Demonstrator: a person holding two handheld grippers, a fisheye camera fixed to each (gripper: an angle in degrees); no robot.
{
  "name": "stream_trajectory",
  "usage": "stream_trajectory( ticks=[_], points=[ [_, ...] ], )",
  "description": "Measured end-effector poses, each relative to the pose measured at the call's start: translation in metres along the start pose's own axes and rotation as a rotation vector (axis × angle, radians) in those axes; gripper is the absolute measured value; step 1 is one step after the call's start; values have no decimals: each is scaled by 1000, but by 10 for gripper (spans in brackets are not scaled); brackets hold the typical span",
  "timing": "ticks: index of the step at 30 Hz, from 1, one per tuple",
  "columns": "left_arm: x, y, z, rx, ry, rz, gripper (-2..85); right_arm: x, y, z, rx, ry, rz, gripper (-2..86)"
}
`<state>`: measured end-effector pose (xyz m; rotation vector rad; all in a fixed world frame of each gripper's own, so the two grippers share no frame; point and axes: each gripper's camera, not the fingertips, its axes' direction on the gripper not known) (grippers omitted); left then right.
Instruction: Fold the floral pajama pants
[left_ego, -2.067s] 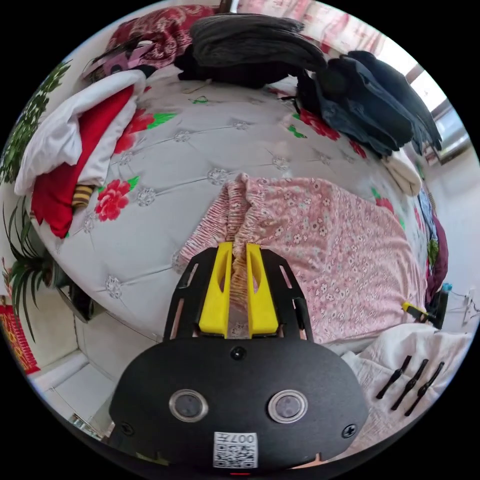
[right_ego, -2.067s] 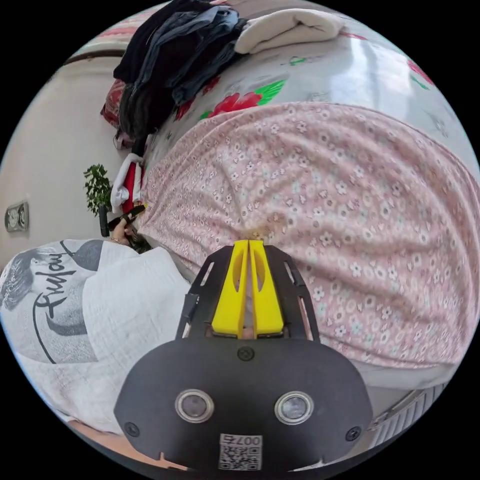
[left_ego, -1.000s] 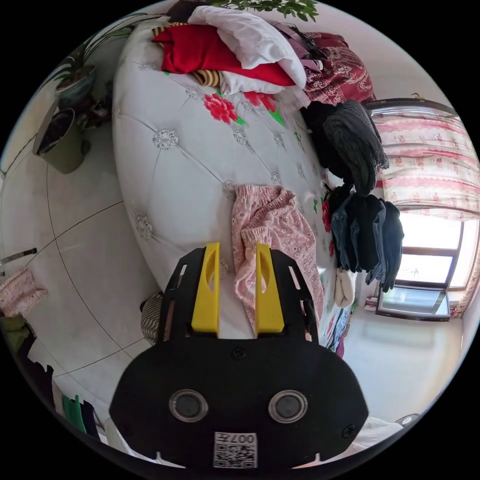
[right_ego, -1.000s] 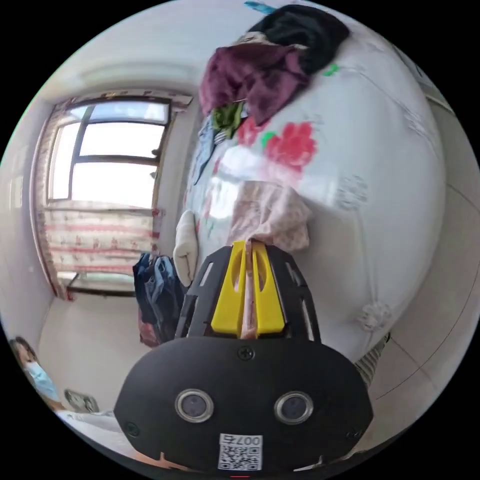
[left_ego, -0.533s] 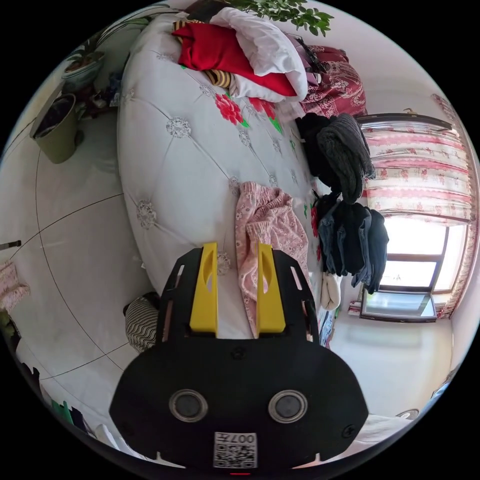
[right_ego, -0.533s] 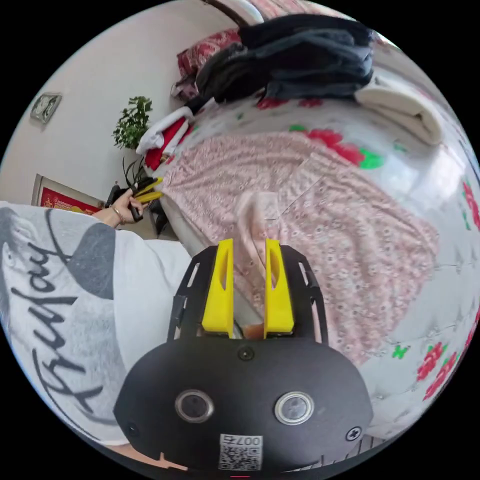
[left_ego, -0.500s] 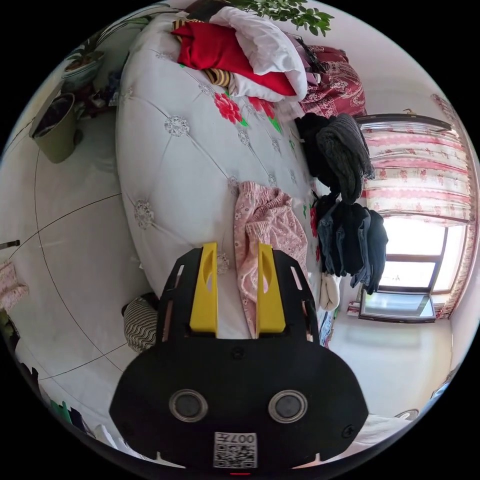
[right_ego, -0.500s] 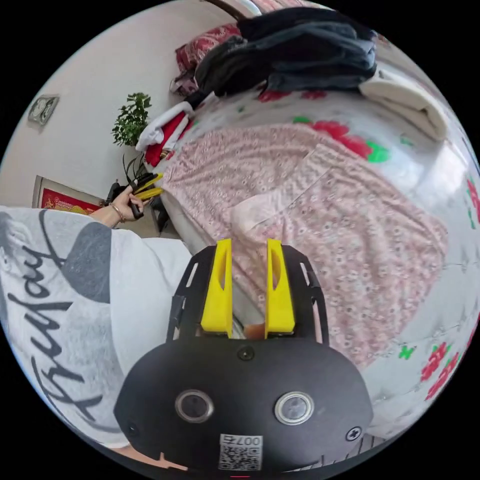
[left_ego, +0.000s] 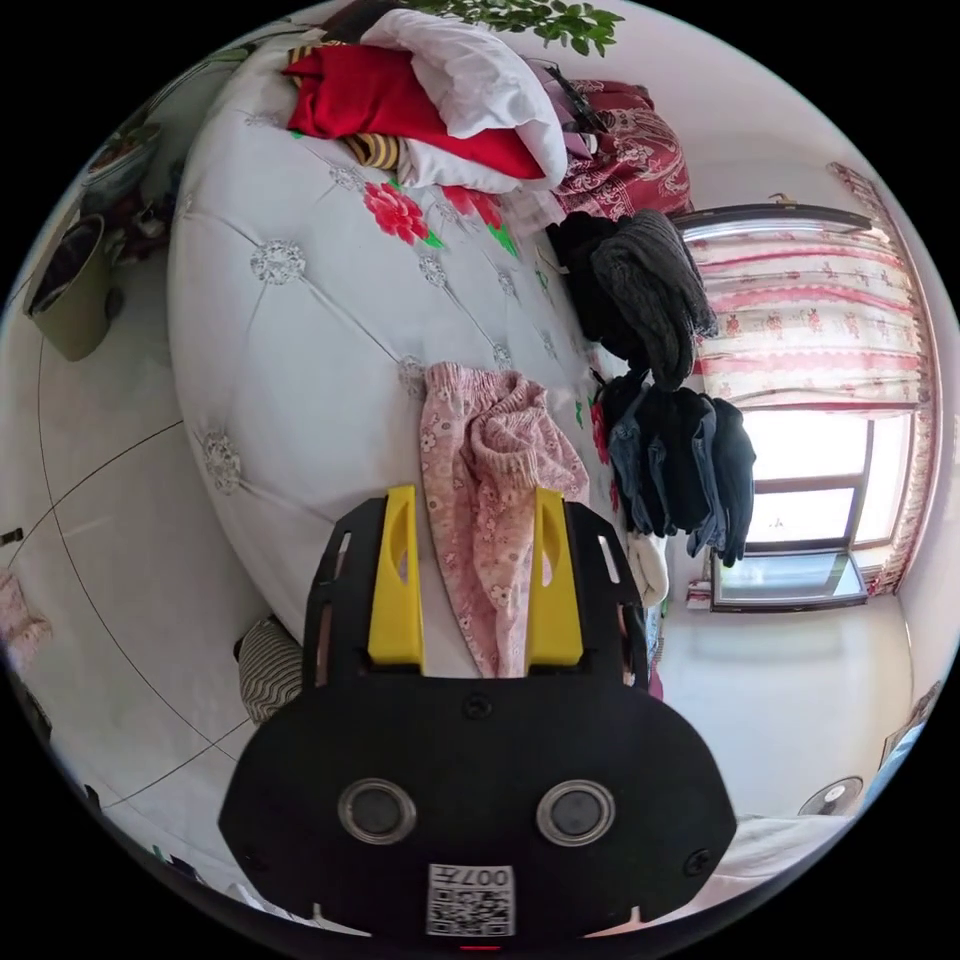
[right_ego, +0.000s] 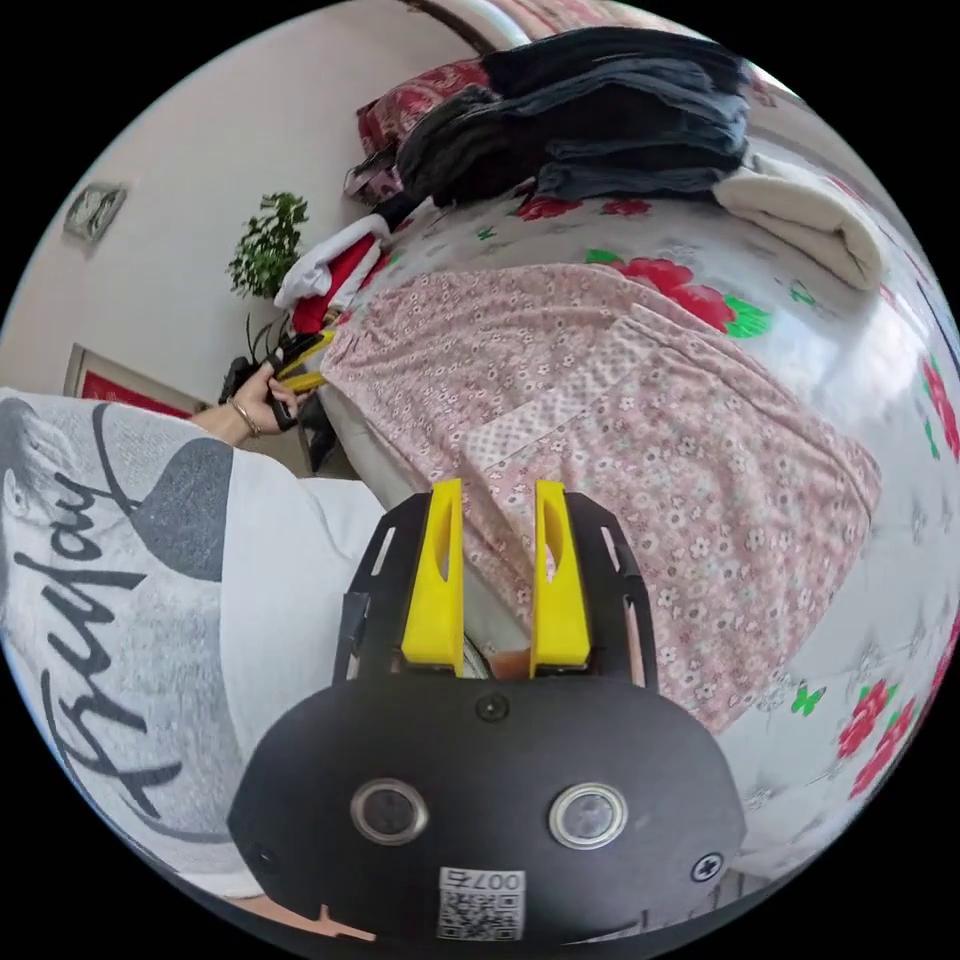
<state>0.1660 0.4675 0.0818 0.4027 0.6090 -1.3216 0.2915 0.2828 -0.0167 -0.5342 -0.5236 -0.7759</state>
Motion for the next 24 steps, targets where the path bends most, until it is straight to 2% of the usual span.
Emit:
stream_trajectory(
  ticks=[2,6,7,9,11,14,17,19,22,24],
  points=[
    [0,-1,3,3,4,3,161,-15,-17,17,-55,64,-88,70],
    [-8,1,16,15,153,-35,174,-28,-43,61,-203,167,-189,69],
    [-7,1,19,14,145,-36,173,-27,-44,74,-253,211,-194,64],
    [-2,1,25,16,105,-8,158,-28,-44,74,-231,250,-225,48],
    [1,-1,32,-5,58,5,123,-25,-45,70,-247,236,-216,31],
    [-3,-4,44,-36,-32,-42,34,-22,-42,37,-118,208,-191,14],
    [-9,-3,55,-28,3,-80,2,-9,-37,14,-54,137,-158,12],
    [-5,-1,60,-14,22,-72,-4,8,-36,19,-84,87,-126,18],
    [19,4,65,15,131,14,-7,36,-29,47,-212,57,-71,32],
    [60,8,71,2,221,135,-8,51,-22,36,-161,-5,-30,39]
  ],
)
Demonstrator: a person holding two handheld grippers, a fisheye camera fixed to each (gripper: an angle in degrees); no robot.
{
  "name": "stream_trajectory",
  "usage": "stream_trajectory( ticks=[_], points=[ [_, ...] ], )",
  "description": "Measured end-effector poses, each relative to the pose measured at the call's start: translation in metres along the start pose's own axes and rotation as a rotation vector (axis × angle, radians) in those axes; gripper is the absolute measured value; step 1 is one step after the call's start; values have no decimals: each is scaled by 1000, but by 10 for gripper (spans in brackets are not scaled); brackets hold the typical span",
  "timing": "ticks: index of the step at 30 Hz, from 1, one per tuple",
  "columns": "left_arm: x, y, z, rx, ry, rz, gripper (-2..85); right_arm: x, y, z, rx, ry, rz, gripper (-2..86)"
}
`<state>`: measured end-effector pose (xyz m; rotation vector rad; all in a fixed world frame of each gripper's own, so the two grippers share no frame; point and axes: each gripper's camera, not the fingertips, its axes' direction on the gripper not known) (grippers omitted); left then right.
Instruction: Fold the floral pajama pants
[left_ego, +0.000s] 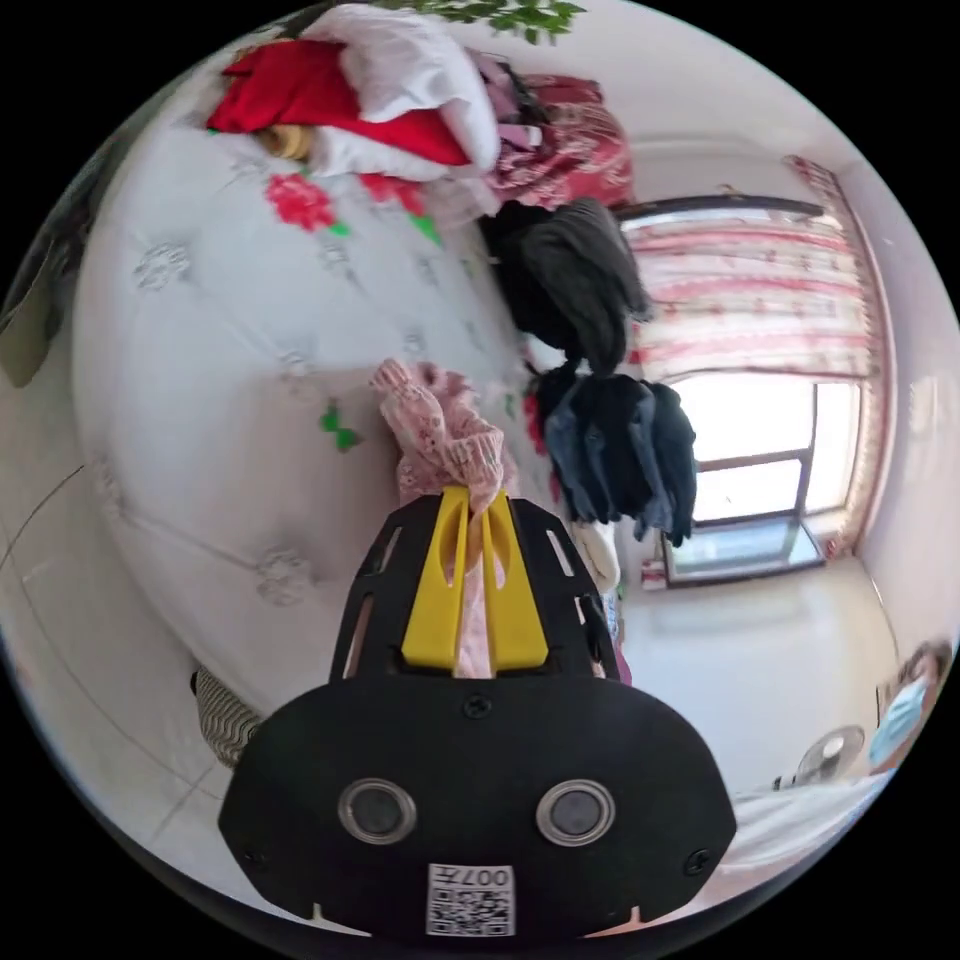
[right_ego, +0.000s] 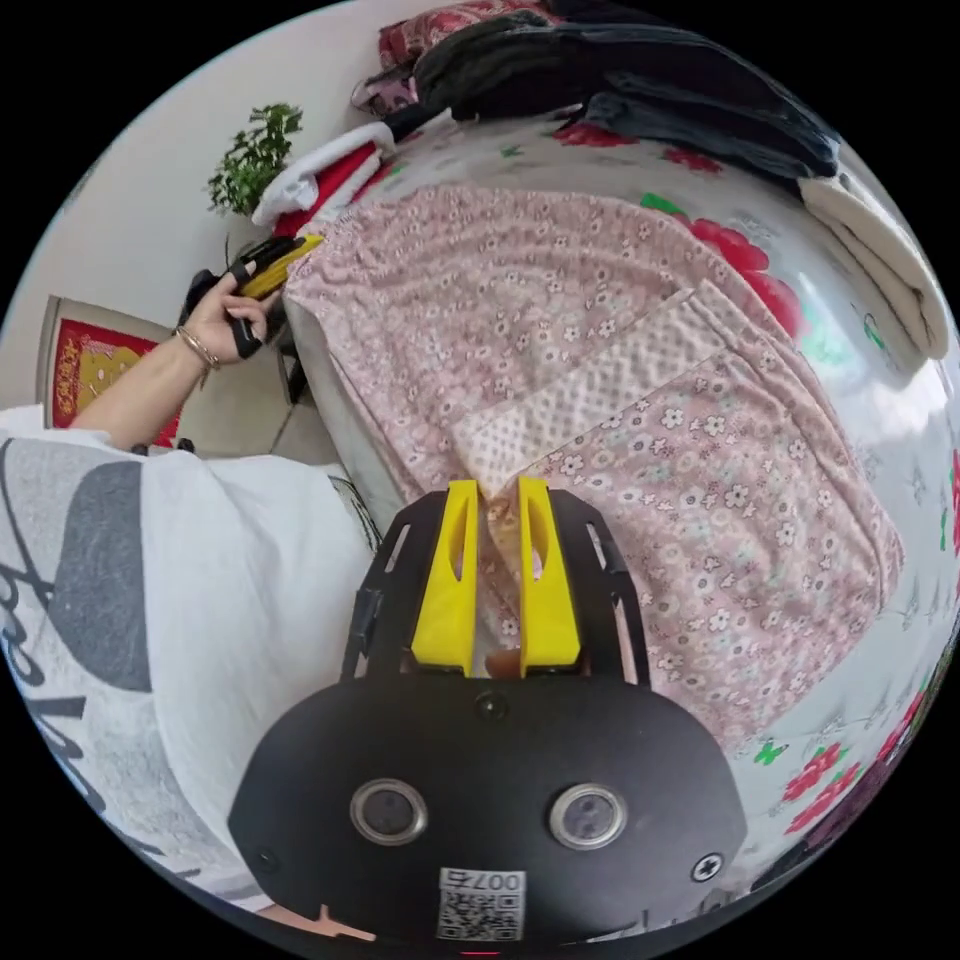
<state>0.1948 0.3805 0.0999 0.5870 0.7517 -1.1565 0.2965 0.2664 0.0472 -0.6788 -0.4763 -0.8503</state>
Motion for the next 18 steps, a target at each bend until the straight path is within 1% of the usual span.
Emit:
stream_trajectory(
  ticks=[1,3,4,5,6,7,9,10,12,13,15,16,18],
  points=[
    [13,0,5,-14,22,40,-8,7,9,-15,47,-33,8,44],
    [81,3,36,-109,79,234,-8,19,26,-41,123,-47,34,50],
    [101,6,45,-138,96,292,-8,31,41,-60,175,-70,67,54],
    [143,17,66,-201,138,412,-8,37,49,-69,202,-87,87,56],
    [185,33,90,-270,187,531,-8,52,69,-87,261,-110,136,60],
    [207,43,102,-308,213,591,-7,68,92,-103,321,-114,202,63],
    [287,103,156,-480,320,836,-5,93,131,-123,395,-112,302,67],
    [304,121,169,-525,353,889,-4,109,156,-134,428,-90,363,70],
    [350,203,225,-725,496,1072,7,133,195,-145,458,-42,468,73],
    [355,224,241,-783,522,1099,12,151,221,-151,476,-37,545,75],
    [352,296,303,-1045,536,1140,51,175,260,-159,525,-53,651,77],
    [348,309,316,-1088,519,1143,59,189,286,-164,557,-63,721,78],
    [325,331,344,-1176,424,1137,78,208,321,-169,600,-80,819,81]
  ],
)
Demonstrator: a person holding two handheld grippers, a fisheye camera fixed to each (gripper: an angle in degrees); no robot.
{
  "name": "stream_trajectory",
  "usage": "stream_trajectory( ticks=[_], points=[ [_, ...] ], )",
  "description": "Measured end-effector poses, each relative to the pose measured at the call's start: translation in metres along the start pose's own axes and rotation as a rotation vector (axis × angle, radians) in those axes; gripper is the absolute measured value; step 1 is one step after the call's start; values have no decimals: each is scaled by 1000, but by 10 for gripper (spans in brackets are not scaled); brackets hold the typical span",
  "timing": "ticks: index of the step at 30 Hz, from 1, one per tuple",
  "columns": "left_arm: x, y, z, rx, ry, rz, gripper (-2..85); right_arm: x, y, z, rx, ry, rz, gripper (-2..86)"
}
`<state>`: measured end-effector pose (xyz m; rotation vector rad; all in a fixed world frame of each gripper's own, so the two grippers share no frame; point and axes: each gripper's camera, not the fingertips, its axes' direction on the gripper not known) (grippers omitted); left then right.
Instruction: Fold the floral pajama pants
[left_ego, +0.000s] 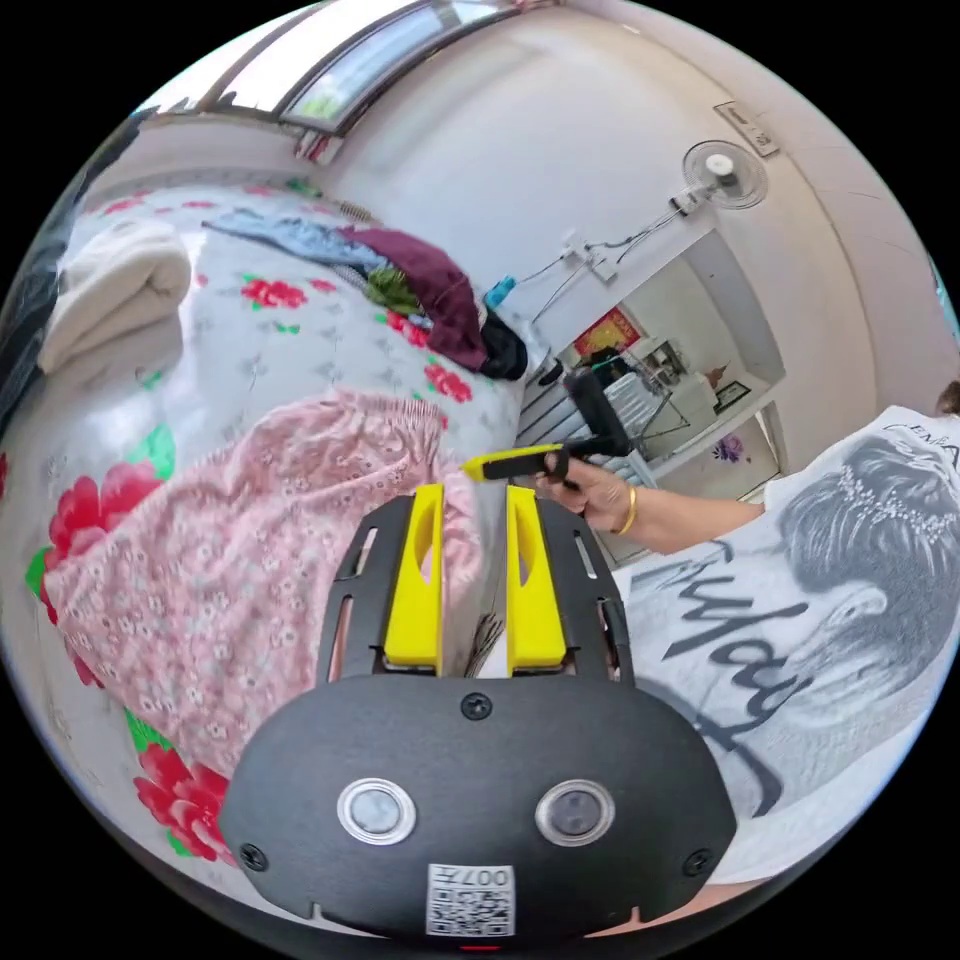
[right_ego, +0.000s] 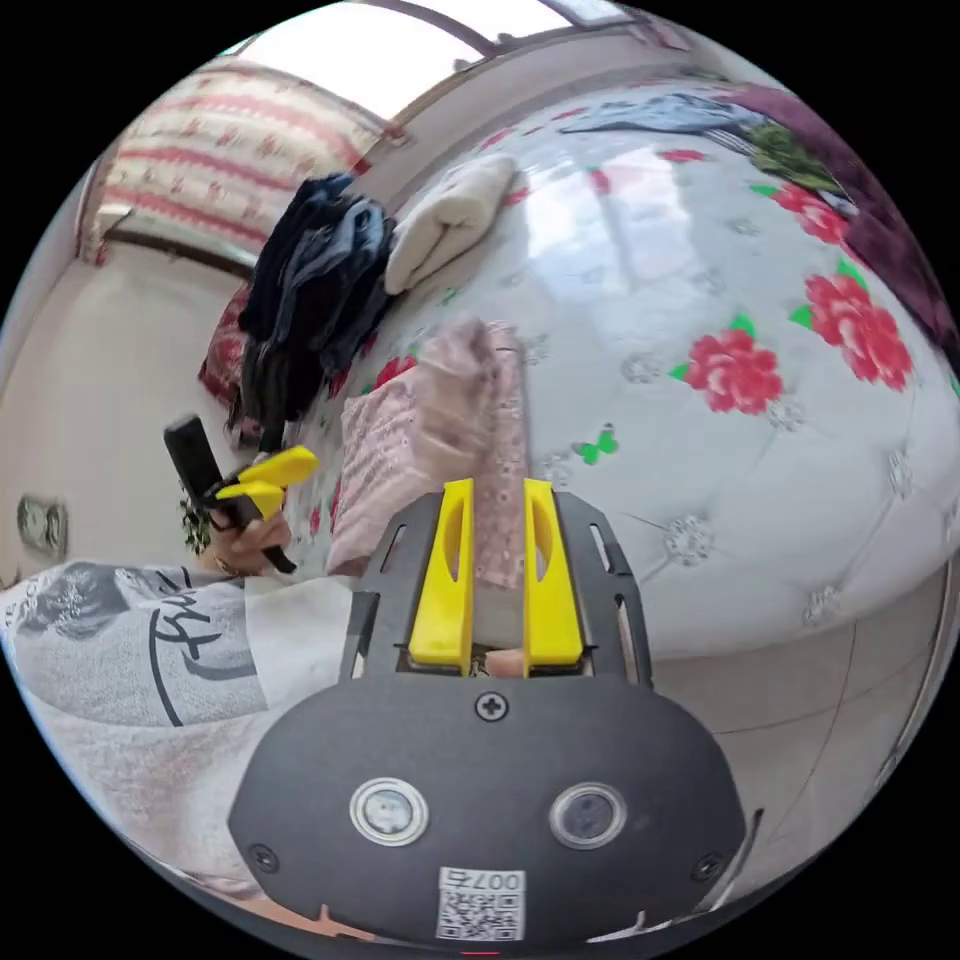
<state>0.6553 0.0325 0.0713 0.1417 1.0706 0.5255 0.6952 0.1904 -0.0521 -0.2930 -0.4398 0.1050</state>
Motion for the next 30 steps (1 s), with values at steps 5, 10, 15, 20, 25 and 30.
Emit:
stream_trajectory(
  ticks=[5,10,15,20,25,30],
  points=[
    [-44,42,-33,46,-159,-205,90,76,4,-27,85,-162,188,93],
    [-96,112,-82,161,-303,-549,117,119,-30,0,-26,-340,240,103],
    [-140,145,-58,148,-229,-723,127,115,-68,27,-147,-381,178,91],
    [-166,126,-34,99,-209,-732,54,110,-88,29,-261,-294,135,53],
    [-171,99,-53,158,-155,-651,27,98,-104,-2,-202,-434,136,25],
    [-162,36,-134,346,-113,-501,16,31,-163,-41,-137,-561,1,19]
  ],
)
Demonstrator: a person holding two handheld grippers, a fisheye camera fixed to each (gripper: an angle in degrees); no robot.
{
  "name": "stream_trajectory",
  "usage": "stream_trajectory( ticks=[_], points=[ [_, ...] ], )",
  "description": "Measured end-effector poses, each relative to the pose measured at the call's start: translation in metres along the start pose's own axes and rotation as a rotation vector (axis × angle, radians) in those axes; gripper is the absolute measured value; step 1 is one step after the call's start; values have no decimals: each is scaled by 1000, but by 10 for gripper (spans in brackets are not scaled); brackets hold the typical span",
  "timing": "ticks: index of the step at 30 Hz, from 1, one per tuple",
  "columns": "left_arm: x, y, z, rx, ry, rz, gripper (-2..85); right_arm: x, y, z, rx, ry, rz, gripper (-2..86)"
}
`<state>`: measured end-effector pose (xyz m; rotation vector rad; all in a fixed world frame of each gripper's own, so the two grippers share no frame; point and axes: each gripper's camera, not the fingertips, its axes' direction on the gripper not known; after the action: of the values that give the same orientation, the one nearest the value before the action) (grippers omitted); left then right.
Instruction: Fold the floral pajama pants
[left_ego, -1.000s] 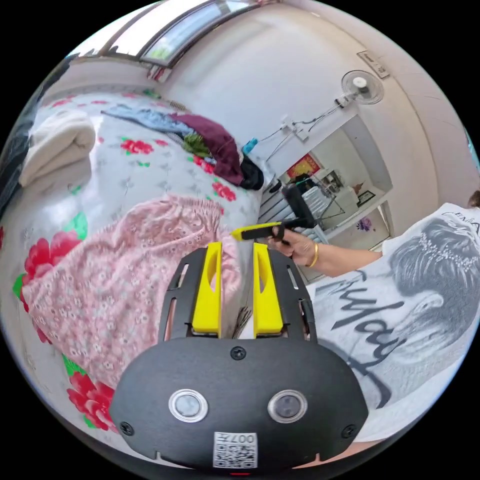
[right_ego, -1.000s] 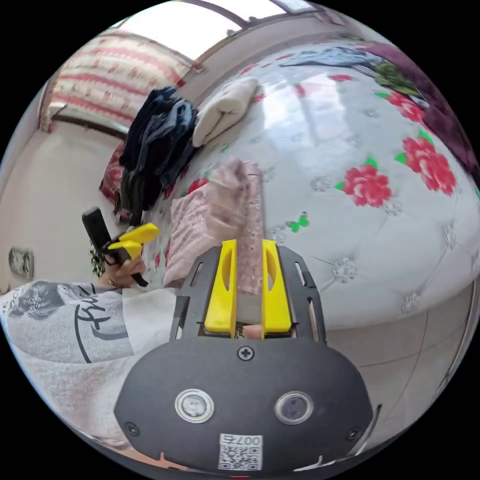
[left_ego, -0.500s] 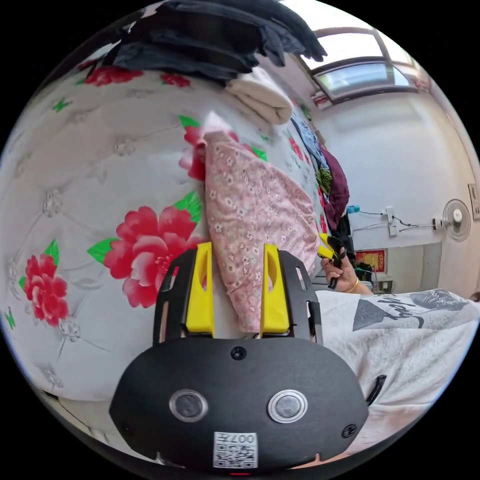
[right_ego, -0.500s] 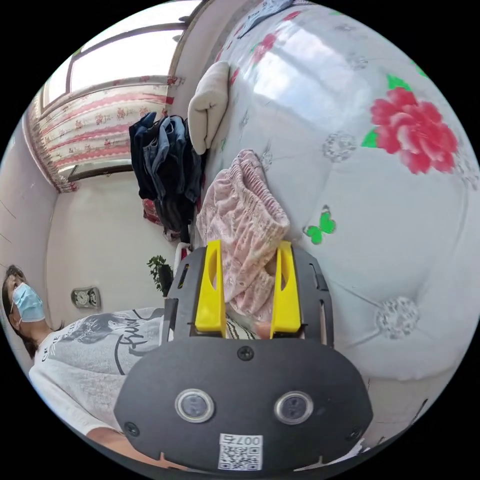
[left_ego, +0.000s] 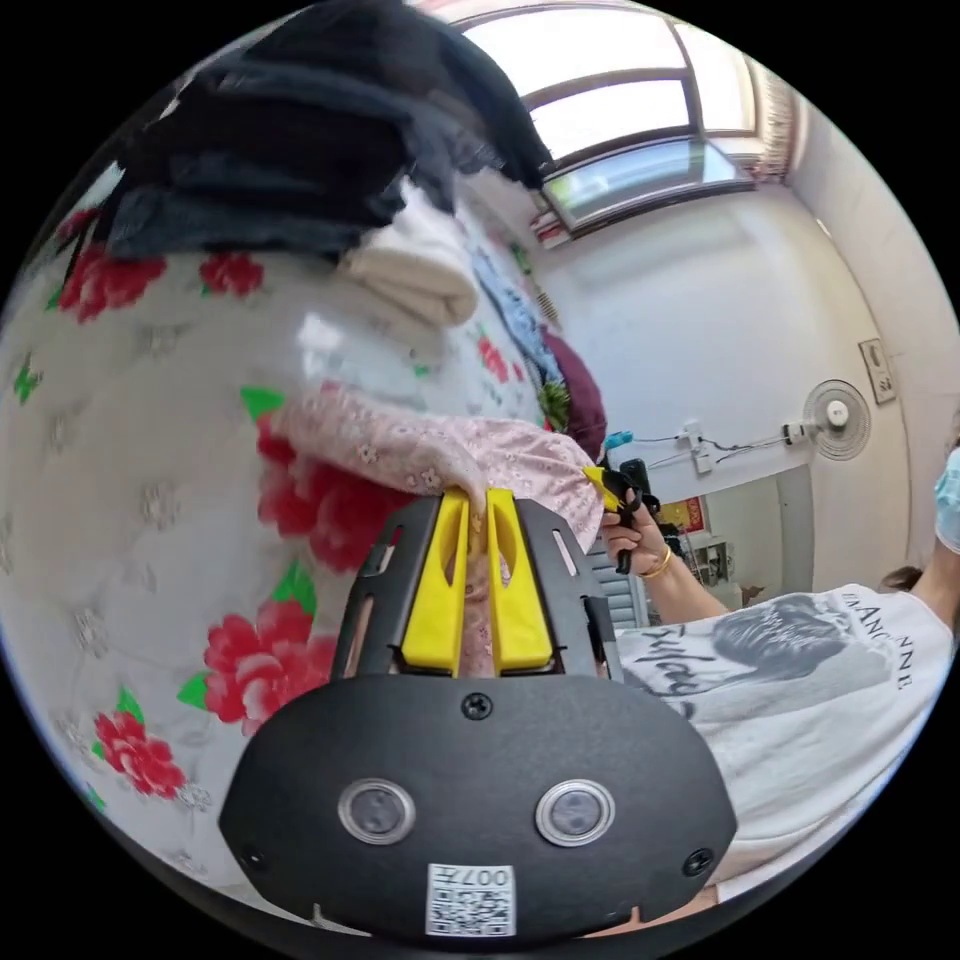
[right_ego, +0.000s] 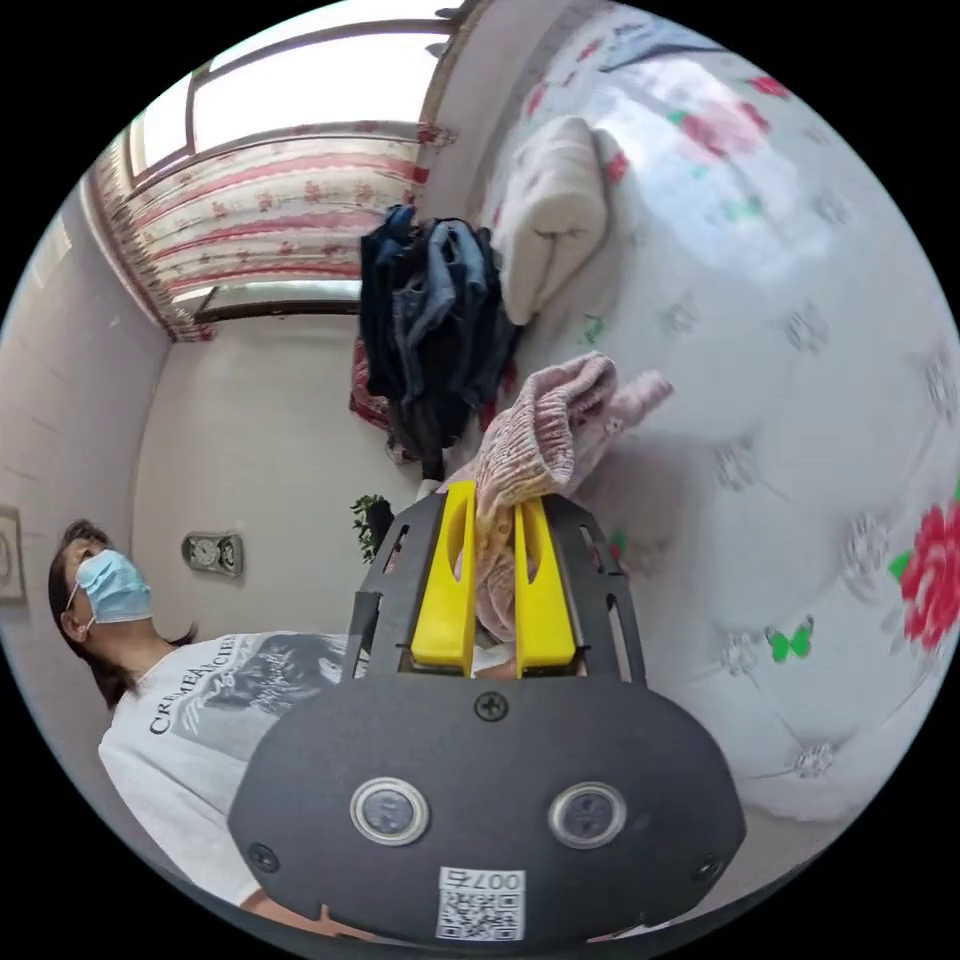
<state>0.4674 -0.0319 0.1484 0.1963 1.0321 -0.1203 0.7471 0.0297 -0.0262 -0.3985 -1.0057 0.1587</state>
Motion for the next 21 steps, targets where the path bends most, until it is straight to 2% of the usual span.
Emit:
stream_trajectory(
  ticks=[3,7,10,12,16,18,21],
  points=[
    [36,-63,-50,67,32,142,13,-82,-51,5,0,-64,-195,18],
    [102,-135,-133,216,-27,361,13,-224,-120,18,38,-115,-512,20],
    [145,-199,-193,339,-170,436,25,-301,-178,46,85,-143,-630,26],
    [143,-259,-214,355,-324,375,48,-322,-217,72,125,-107,-619,32],
    [79,-311,-205,303,-623,157,95,-303,-269,141,175,161,-528,42],
    [25,-284,-181,268,-695,67,92,-271,-262,158,159,182,-490,44],
    [-22,-201,-134,223,-702,106,86,-203,-216,172,139,218,-444,48]
  ],
)
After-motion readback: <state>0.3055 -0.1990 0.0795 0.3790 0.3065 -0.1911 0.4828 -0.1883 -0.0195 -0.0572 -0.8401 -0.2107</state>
